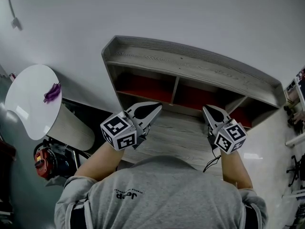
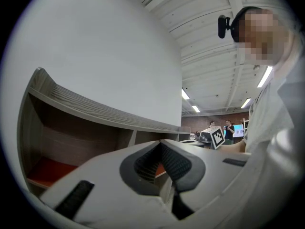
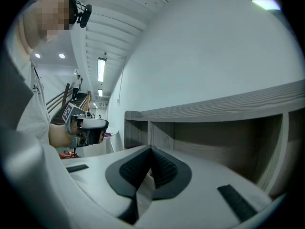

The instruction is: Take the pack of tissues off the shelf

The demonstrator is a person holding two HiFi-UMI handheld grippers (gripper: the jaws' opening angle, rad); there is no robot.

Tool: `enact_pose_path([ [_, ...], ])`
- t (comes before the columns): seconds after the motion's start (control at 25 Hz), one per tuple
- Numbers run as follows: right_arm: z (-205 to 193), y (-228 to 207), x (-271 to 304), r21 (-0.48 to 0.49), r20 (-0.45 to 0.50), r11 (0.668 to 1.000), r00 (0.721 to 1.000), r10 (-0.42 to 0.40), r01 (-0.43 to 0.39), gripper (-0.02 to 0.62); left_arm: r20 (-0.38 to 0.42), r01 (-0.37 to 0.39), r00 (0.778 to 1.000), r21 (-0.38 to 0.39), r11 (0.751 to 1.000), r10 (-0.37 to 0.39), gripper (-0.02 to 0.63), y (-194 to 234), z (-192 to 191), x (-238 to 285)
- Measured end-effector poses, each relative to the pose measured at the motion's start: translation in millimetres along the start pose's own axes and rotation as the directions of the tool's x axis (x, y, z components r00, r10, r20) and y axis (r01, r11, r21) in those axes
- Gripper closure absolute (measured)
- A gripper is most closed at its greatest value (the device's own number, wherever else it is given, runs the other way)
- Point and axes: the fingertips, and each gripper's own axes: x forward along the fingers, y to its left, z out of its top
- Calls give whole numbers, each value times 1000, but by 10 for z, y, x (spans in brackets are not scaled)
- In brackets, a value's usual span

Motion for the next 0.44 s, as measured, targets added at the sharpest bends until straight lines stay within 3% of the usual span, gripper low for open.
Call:
enact_pose_path([
  [0.44, 8, -123, -98, -15, -5, 1000, 1000, -17, 17, 588, -8, 28, 1000, 0, 1000, -28, 595, -61, -8, 171],
])
